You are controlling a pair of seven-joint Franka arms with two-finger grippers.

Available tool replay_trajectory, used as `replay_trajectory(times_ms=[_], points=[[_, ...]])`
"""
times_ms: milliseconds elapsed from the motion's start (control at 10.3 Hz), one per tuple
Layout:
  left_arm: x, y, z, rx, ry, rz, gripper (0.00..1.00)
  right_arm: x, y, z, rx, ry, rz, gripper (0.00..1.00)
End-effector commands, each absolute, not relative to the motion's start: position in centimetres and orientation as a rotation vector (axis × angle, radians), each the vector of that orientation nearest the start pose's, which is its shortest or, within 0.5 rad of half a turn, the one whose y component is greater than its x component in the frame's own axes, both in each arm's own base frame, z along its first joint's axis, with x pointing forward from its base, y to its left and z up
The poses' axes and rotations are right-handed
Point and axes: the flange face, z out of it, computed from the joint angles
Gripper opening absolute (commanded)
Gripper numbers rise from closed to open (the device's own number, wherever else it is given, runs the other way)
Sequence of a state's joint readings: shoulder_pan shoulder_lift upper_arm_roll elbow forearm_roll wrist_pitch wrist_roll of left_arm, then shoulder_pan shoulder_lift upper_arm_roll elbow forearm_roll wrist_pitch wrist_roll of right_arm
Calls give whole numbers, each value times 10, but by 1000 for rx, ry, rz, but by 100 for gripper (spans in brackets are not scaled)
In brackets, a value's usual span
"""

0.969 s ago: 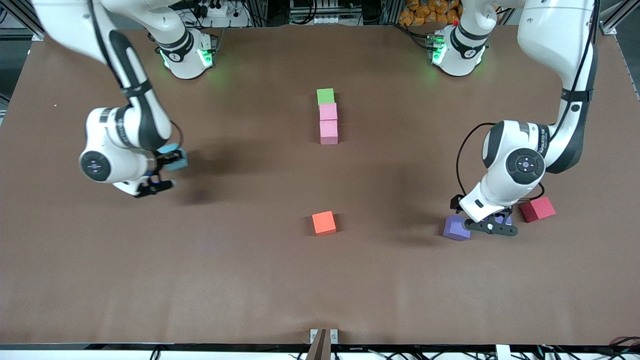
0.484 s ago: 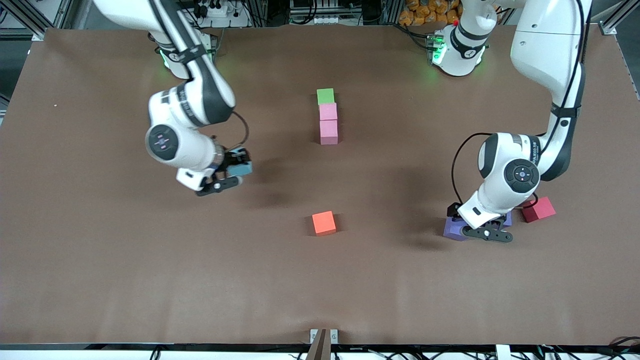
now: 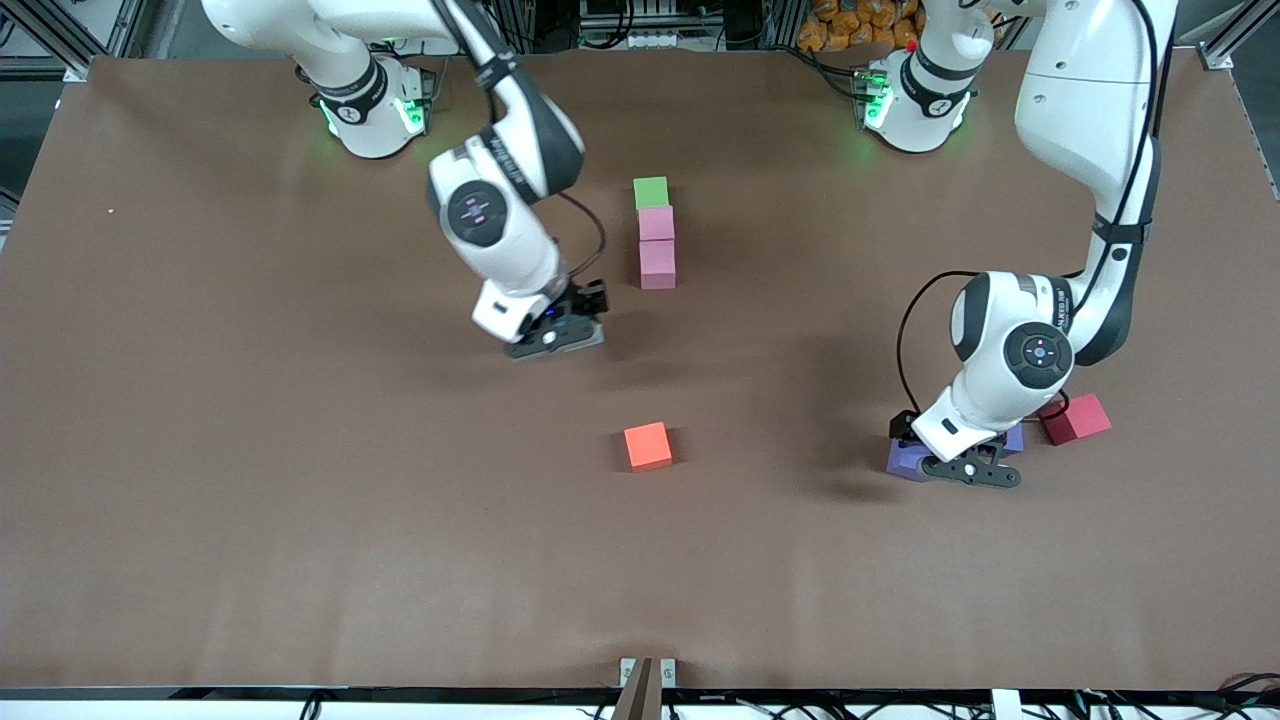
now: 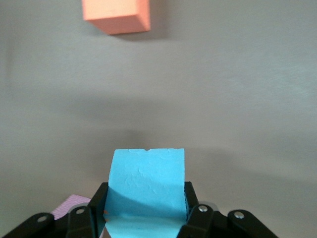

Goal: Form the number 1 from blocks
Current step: 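Place cyan below the pinks with the right gripper while the left gripper grasps purple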

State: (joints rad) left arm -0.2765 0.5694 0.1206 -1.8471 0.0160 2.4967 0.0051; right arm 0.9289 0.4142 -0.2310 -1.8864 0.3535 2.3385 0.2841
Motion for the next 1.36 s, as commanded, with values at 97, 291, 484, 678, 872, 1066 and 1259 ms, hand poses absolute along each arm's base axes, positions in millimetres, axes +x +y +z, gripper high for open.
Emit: replay_trajectory(times_ms=[97,291,484,678,872,1066,1259], points=[[655,-110,224,-3071,304,-174,100,463,480,273,-2966,-229,24,63],[656,-111,217,-3082,287,-177,100,450,498,258,-2961,-266,-21,63],[655,-118,208,-3084,296,-196,100,442,512,251,-2947,-291,-69,62],[654,-122,202,-3082,306,-190,100,438,514,252,-2948,-268,-65,62],[651,-129,193,-3078,328,-172,48,434,518,251,-2947,-279,-64,62],[650,-132,195,-3082,316,-177,0,432,521,251,-2951,-219,-57,62],[643,-142,215,-3088,328,-190,0,430,524,251,-2951,-216,-58,62]])
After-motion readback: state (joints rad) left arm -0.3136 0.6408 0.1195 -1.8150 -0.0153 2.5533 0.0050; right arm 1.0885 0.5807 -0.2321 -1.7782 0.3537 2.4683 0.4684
